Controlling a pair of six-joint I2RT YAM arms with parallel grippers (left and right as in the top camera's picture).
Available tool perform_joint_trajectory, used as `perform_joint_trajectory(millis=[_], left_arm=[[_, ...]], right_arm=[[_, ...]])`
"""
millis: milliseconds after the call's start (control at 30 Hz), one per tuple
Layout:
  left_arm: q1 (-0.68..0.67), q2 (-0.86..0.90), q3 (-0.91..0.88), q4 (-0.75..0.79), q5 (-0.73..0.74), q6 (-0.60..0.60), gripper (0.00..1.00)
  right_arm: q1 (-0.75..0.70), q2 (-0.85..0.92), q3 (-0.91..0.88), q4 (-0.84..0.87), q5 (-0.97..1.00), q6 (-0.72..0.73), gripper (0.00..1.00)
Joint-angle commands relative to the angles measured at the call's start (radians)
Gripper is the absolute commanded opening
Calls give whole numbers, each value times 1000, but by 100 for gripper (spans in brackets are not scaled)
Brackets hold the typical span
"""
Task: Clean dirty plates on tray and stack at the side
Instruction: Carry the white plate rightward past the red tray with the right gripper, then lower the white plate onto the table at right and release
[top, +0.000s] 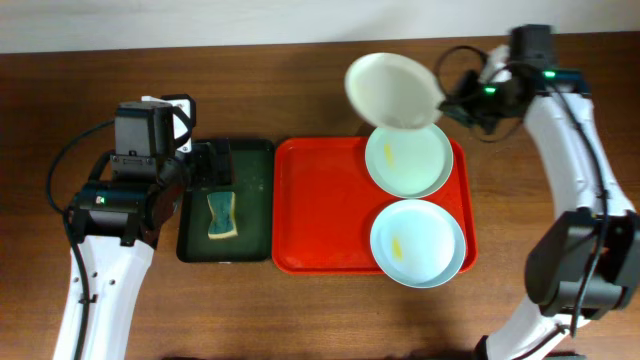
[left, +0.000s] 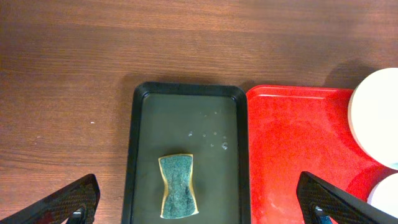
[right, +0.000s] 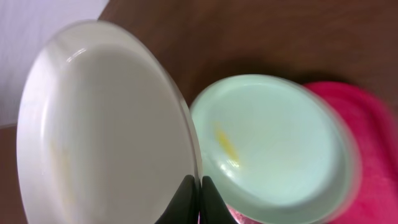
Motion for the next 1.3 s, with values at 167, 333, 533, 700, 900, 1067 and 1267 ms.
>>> perform_joint_trajectory(millis=[167,333,533,700,900,1067,1267], left_arm=[[0,-5,9,1,4,-5,99],[0,-5,9,1,4,-5,99],[0,-5,9,1,4,-5,99],[0,-5,9,1,4,-5,99],[0,-5,9,1,4,-5,99],[0,-5,9,1,4,-5,99],[0,-5,9,1,4,-5,99]], right_arm=[[-297,-44,21,-122,-35,-127,4],[-444,-44,17,-190,-26,-163,4],[-467,-42,-16,-281,381,-162,4],[-454,-41,-125,-257,460,-153,4],[-454,-41,-270,-172,459,-150,4],[-454,-41,-320,-143,427,-173,4],[-454,-41,-319,-195,413,-219,61]])
